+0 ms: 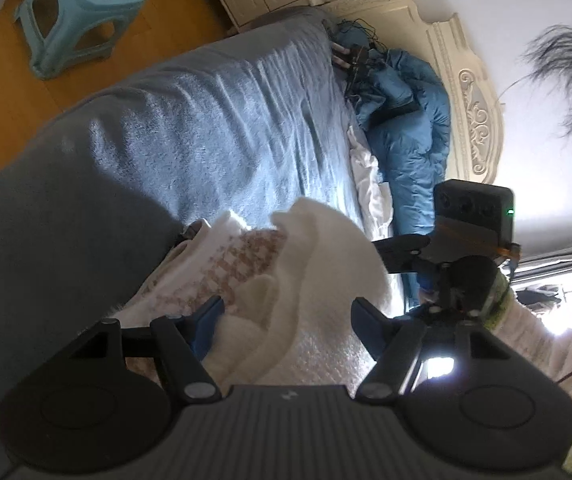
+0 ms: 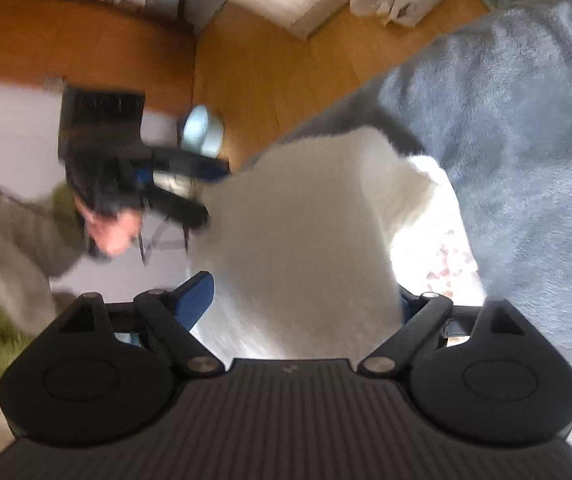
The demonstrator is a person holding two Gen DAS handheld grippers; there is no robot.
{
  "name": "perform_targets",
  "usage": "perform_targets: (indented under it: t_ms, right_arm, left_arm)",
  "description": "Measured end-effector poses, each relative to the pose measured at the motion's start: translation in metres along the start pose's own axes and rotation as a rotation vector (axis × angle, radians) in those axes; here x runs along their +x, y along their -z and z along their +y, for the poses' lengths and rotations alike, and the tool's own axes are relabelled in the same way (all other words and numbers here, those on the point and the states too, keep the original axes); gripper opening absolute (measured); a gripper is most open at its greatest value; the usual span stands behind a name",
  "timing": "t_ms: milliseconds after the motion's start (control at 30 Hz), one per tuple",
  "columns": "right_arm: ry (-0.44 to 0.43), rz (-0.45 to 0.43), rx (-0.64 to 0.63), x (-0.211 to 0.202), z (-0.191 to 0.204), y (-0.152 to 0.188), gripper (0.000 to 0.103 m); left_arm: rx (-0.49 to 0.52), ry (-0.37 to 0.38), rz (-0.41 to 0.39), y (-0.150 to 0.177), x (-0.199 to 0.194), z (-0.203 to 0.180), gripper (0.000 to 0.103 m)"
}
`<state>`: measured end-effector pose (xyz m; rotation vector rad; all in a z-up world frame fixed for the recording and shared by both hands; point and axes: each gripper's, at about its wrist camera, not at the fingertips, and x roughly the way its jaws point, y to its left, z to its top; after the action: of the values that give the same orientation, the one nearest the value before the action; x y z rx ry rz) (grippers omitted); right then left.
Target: Fold clothes
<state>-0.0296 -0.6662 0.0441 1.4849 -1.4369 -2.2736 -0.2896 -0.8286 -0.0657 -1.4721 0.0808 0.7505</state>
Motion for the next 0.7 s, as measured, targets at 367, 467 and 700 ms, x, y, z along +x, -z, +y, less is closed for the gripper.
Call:
perform_targets:
  t_ms: [367, 467, 700]
  right_arm:
    - [0.045, -0.109, -0.313, -0.001, 0.083, 0.056, 0.058]
    - [0.038, -0.128, -0.369, -0.003, 0.098, 0.065, 0.058]
    - [0.088, -0.200, -0.434, -0.009, 0.107, 0.080, 0.059]
  left_arm:
    - [0.071, 0.038, -0.060, -0.082, -0.014, -0.018, 0.070]
    - [0.183, 0.078, 0.081, -0.120, 0.026, -0.052, 0.070]
    - [0.401, 0.111, 0.363, -0.136, 0.111, -0.113, 0.070]
